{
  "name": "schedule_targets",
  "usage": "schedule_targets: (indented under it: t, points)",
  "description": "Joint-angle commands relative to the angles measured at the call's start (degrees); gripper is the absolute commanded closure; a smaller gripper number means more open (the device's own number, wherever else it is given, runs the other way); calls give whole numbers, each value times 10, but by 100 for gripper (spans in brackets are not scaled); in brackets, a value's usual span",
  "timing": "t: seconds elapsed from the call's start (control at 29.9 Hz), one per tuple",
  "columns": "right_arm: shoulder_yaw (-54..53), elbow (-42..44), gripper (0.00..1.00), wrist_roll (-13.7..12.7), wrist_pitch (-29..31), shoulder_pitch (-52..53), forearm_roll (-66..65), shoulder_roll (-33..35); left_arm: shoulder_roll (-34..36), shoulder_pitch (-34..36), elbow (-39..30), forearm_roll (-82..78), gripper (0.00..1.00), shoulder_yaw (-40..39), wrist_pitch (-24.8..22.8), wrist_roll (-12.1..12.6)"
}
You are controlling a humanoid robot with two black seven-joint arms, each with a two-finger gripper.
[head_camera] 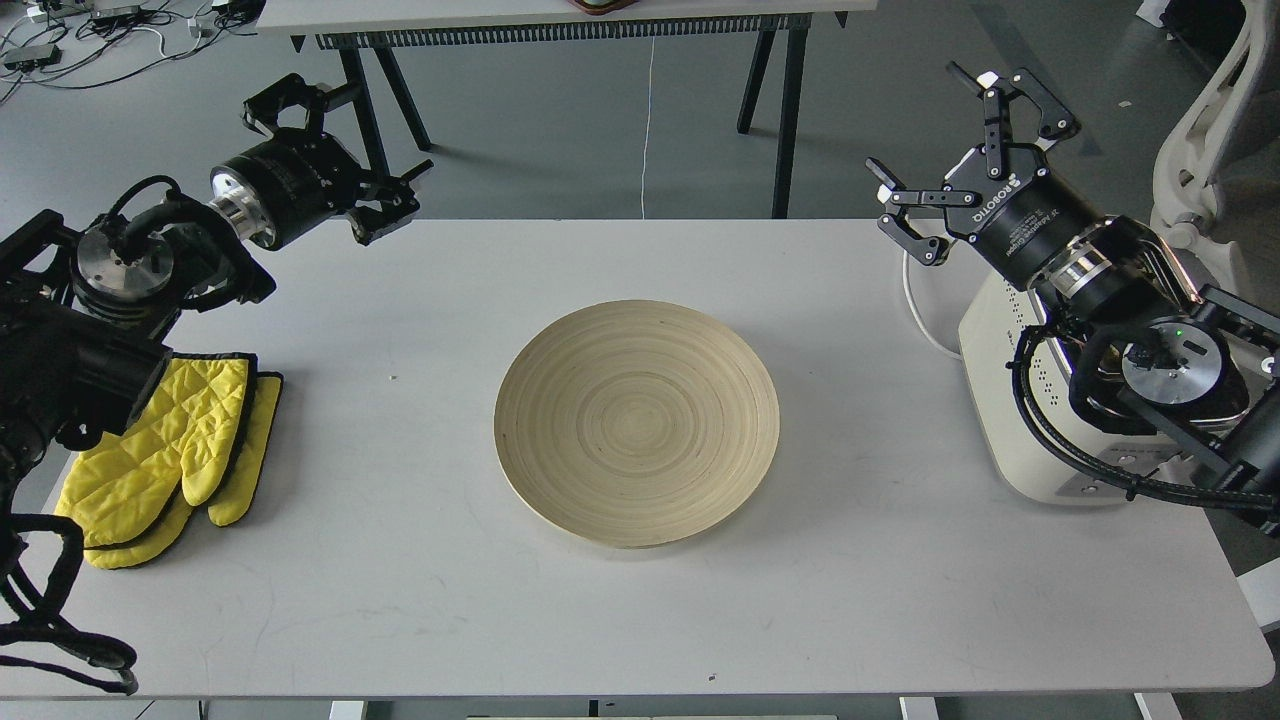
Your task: Put bread in toaster with right arm
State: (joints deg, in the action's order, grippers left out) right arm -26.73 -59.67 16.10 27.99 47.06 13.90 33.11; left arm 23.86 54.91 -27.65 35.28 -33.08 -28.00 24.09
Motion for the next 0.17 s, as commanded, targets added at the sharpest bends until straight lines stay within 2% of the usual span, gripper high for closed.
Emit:
schedule_targets:
  t: [0.0, 0.13]
  points:
    - [3, 17, 4, 0, 0, 0, 0, -16, -1, -2, -7, 0, 0, 0, 0, 0]
    - [4, 17, 4, 0, 0, 2, 0, -16, 7, -2, -40, 0, 0, 0, 0, 0]
